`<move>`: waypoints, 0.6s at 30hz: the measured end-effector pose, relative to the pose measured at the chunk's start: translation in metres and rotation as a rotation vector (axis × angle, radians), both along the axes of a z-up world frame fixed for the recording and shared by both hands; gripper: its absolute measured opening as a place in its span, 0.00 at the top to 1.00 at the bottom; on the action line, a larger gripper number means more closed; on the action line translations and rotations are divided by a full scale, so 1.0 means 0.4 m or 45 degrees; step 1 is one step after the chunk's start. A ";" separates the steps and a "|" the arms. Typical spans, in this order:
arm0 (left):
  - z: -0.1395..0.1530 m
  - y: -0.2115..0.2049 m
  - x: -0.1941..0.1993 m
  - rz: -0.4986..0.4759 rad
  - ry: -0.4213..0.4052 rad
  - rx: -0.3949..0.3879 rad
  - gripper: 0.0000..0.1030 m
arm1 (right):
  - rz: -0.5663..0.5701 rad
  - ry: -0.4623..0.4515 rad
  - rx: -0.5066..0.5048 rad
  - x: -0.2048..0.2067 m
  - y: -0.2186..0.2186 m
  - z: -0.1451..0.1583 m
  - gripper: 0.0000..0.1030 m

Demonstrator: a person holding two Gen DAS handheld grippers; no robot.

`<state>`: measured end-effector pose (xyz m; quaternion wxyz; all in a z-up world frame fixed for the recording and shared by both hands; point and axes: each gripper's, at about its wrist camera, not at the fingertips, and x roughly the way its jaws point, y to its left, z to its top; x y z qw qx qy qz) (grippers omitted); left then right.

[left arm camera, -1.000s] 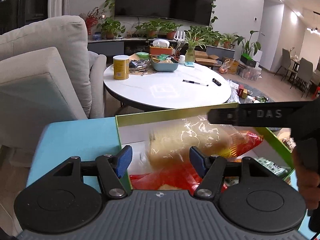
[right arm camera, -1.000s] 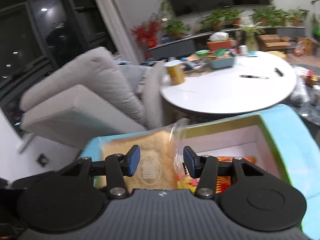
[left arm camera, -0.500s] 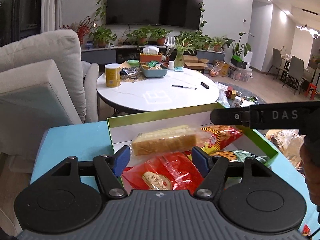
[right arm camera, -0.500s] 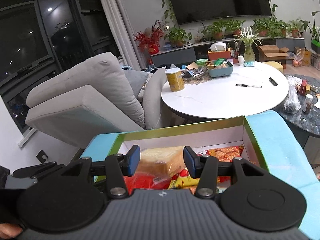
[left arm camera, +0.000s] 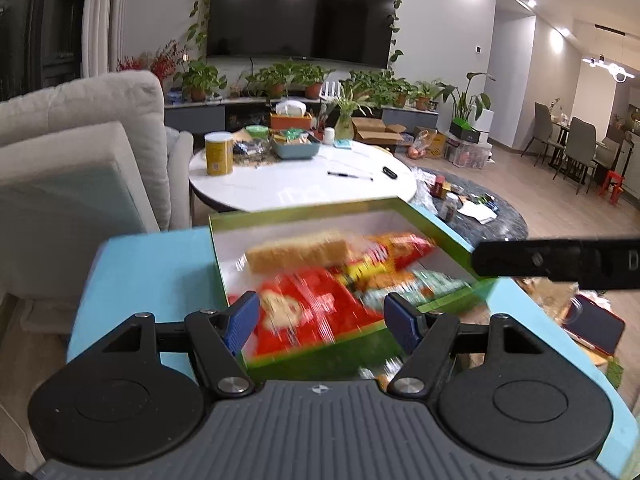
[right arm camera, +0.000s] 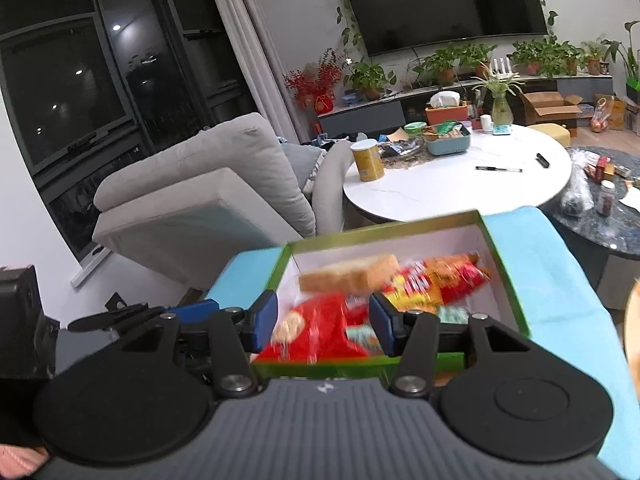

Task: Organize snacks
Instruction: 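Move the right gripper back to the pile over the red chip bag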

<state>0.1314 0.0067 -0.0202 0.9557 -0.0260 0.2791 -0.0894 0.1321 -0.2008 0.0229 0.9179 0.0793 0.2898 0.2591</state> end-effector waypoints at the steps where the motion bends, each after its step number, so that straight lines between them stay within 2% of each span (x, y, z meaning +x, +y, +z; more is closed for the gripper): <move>1: -0.004 -0.003 -0.015 -0.004 0.010 -0.007 0.36 | -0.010 0.002 -0.017 -0.015 -0.010 -0.007 0.47; 9: -0.051 -0.066 -0.131 -0.073 0.074 -0.043 0.36 | -0.121 0.105 -0.106 -0.113 -0.096 -0.112 0.46; 13: -0.071 -0.105 -0.180 -0.136 0.098 -0.041 0.36 | -0.195 0.164 -0.097 -0.149 -0.146 -0.153 0.46; 18: -0.087 -0.162 -0.222 -0.236 0.129 -0.047 0.36 | -0.253 0.198 -0.085 -0.187 -0.188 -0.173 0.41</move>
